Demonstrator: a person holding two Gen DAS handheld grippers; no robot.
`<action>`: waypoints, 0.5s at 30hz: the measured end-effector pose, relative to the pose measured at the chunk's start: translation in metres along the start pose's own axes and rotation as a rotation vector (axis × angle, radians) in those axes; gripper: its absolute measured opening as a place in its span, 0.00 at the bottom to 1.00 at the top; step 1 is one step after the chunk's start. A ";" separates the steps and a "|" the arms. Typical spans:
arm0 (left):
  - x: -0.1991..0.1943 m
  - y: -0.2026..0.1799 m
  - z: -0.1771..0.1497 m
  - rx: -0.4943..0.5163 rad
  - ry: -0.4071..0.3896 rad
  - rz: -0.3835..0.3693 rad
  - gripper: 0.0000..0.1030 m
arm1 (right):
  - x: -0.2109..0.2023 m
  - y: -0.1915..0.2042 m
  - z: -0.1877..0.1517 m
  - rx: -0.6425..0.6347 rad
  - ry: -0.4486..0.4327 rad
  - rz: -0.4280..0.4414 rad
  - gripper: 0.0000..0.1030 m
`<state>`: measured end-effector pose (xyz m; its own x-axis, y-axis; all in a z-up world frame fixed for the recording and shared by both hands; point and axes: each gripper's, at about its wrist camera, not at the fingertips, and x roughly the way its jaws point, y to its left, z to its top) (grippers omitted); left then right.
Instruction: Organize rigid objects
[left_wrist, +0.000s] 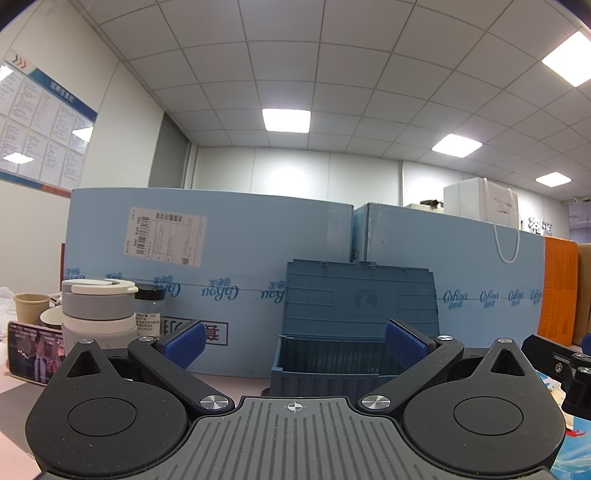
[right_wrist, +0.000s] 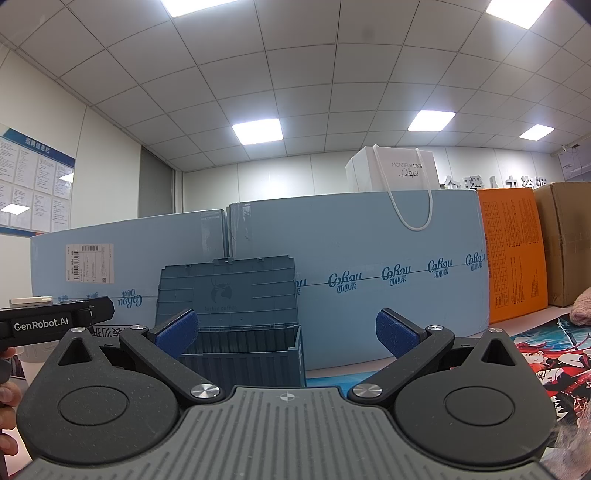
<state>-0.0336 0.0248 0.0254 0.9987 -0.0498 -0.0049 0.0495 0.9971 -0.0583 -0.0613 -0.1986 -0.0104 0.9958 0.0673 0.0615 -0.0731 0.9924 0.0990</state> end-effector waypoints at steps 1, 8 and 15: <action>0.000 0.000 0.000 0.000 0.000 0.000 1.00 | 0.000 0.000 0.000 0.000 0.000 0.000 1.00; 0.000 0.000 0.000 -0.002 -0.001 0.001 1.00 | 0.000 0.000 0.000 0.000 0.001 0.000 1.00; 0.000 -0.001 0.001 -0.001 -0.002 -0.001 1.00 | 0.000 0.000 0.000 0.000 0.000 0.000 1.00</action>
<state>-0.0339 0.0239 0.0264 0.9987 -0.0505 -0.0028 0.0503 0.9970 -0.0596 -0.0616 -0.1986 -0.0102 0.9959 0.0673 0.0612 -0.0731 0.9924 0.0991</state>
